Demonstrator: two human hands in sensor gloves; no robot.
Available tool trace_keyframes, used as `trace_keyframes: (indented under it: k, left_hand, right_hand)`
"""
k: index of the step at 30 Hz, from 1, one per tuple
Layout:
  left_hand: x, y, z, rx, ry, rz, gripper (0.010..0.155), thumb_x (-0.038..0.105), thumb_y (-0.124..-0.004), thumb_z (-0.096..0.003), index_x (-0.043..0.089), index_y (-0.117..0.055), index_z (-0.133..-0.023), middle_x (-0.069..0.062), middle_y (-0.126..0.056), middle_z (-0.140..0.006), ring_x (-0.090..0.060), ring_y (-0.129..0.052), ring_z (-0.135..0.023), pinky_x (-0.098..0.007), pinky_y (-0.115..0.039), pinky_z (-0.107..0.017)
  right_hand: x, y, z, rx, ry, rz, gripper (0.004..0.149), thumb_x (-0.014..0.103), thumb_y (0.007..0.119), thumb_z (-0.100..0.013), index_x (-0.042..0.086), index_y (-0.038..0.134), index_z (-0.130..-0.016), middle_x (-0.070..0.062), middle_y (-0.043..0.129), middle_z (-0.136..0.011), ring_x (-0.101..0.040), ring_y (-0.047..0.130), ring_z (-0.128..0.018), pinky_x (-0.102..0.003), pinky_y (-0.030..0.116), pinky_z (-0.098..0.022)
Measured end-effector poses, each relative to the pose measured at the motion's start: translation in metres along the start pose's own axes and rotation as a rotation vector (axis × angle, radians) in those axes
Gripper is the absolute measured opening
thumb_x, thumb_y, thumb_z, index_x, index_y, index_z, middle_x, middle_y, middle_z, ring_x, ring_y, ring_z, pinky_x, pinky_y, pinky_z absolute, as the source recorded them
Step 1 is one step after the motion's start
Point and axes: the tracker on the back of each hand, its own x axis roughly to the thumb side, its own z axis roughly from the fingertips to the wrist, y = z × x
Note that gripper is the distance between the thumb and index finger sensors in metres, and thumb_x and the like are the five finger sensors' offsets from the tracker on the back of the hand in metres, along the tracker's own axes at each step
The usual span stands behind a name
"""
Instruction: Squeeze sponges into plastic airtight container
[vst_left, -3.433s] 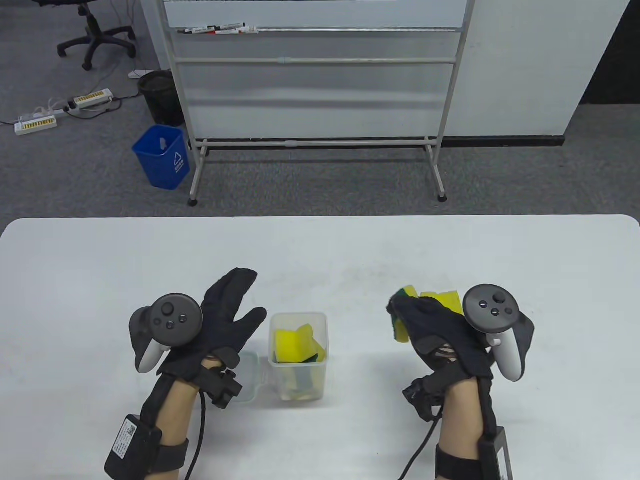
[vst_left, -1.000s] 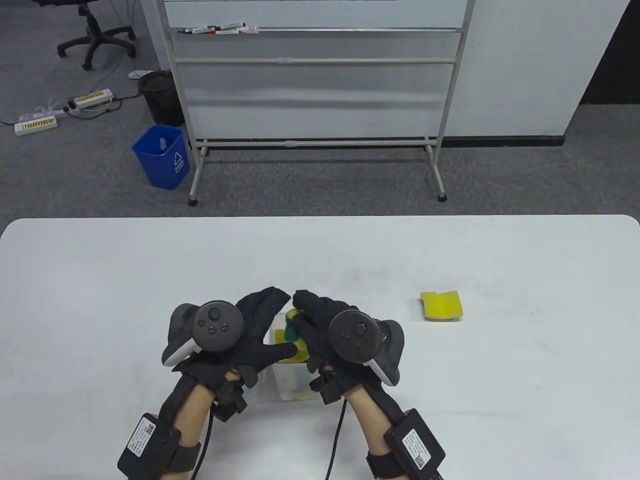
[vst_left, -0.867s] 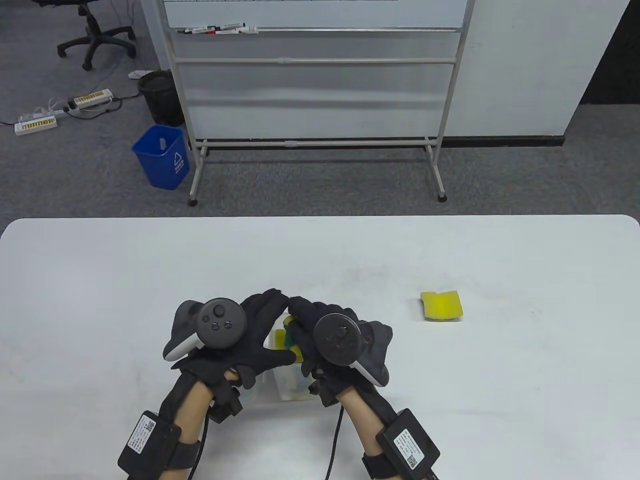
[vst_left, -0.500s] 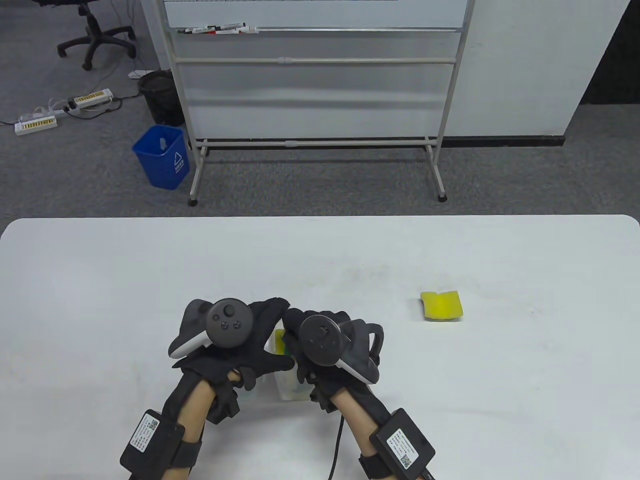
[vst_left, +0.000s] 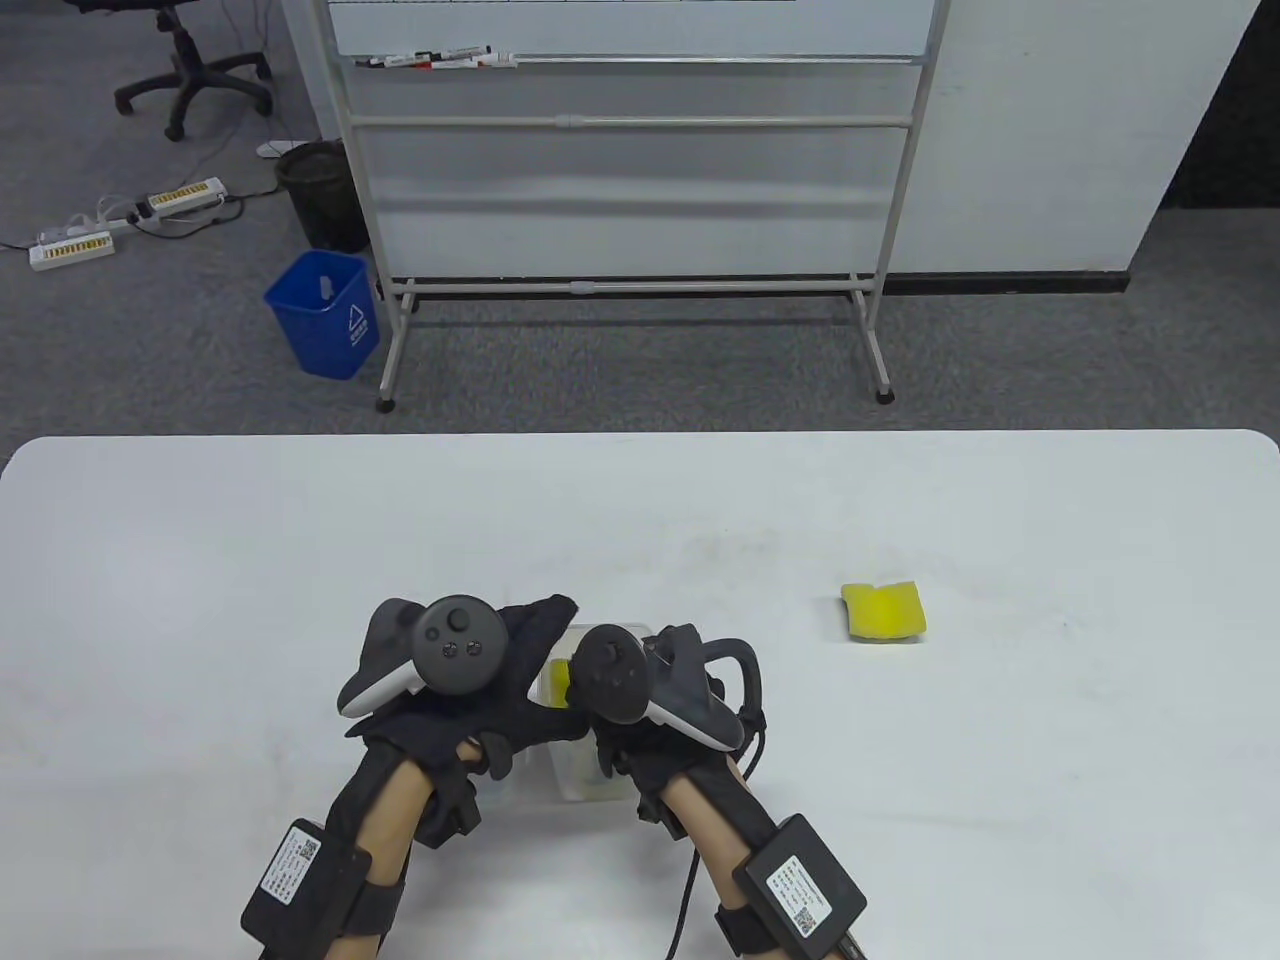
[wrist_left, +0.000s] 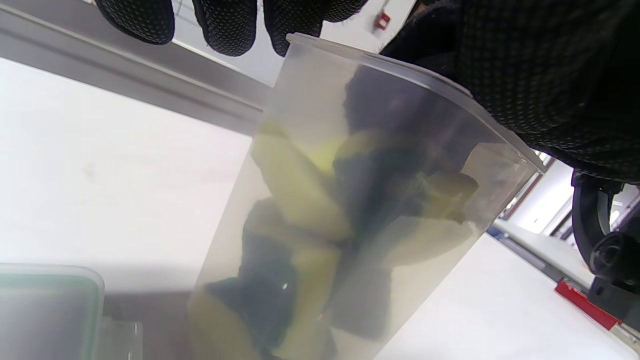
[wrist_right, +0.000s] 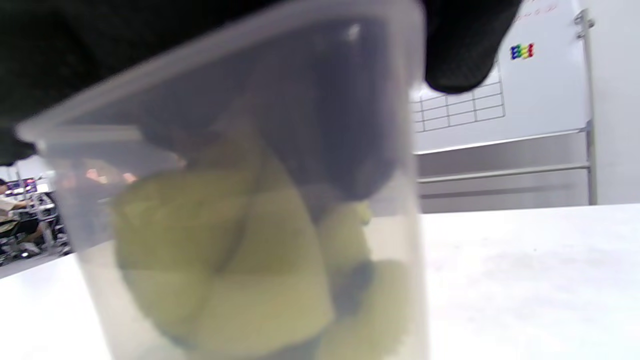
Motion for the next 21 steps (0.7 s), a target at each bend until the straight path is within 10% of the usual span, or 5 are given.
trace_keyframes:
  k: [21]
  left_hand:
    - [-0.001,0.001,0.001,-0.017,0.005,0.010,0.102,0.063,-0.084,-0.0374,0.021,-0.030,-0.113,-0.010,-0.043,-0.123,-0.044,-0.047,-0.113,-0.068,-0.051,-0.078]
  right_hand:
    - [-0.017,0.019,-0.007,0.305,0.018,-0.075,0.077,0.056,0.048,-0.045,0.011,0.101,-0.078,0.002,0.074,-0.108,-0.028,0.060,-0.096,-0.065,0.040,-0.077]
